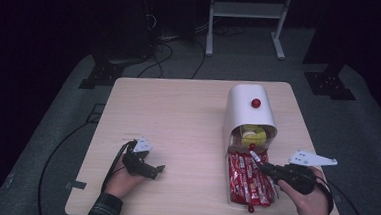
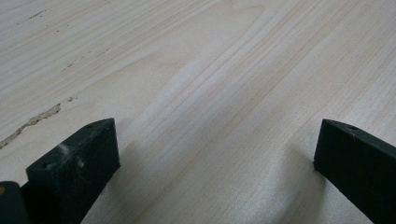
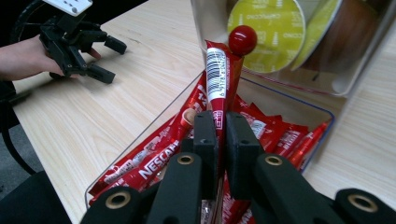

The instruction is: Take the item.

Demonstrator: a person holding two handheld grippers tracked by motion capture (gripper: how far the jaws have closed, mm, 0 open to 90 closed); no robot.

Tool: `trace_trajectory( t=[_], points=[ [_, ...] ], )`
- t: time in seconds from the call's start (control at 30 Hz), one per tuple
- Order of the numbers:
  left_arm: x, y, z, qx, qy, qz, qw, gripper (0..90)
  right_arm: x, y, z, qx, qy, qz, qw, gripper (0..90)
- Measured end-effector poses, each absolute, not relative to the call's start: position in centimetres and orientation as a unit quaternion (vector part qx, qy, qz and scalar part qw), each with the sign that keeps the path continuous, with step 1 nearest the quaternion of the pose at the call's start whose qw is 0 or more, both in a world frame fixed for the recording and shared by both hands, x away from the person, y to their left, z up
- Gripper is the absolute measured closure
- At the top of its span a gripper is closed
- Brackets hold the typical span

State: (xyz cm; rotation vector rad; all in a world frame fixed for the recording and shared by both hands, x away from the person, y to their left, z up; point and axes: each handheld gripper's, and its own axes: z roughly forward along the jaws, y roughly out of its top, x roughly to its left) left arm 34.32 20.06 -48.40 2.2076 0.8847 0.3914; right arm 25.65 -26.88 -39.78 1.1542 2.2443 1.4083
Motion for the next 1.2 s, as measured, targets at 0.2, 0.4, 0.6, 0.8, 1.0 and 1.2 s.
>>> trace_trajectory(
  t=[0.2, 0.4, 0.6, 0.8, 1.0, 1.2],
  points=[
    [34.3, 20.1, -48.4, 0.855, 0.343, 0.152, 0.358, 0.0, 25.5, -27.3, -39.9, 0.401, 0.77, 0.48, 0.127, 83.2],
    [34.3, 20.1, -48.4, 0.855, 0.343, 0.152, 0.358, 0.0, 25.3, -28.1, -40.0, 0.408, 0.766, 0.479, 0.132, 83.2],
    [34.3, 20.1, -48.4, 0.855, 0.343, 0.152, 0.358, 0.0, 25.3, -28.9, -39.9, 0.416, 0.759, 0.481, 0.139, 83.2],
    [34.3, 20.1, -48.4, 0.855, 0.343, 0.152, 0.358, 0.0, 25.3, -29.6, -39.8, 0.422, 0.755, 0.48, 0.146, 83.2],
    [34.3, 20.1, -48.4, 0.855, 0.343, 0.151, 0.358, 0.0, 25.2, -30.6, -40.0, 0.433, 0.748, 0.479, 0.153, 83.2],
    [34.3, 20.1, -48.4, 0.855, 0.343, 0.152, 0.357, 0.0, 25.4, -31.5, -40.0, 0.441, 0.741, 0.48, 0.163, 83.2]
  ],
)
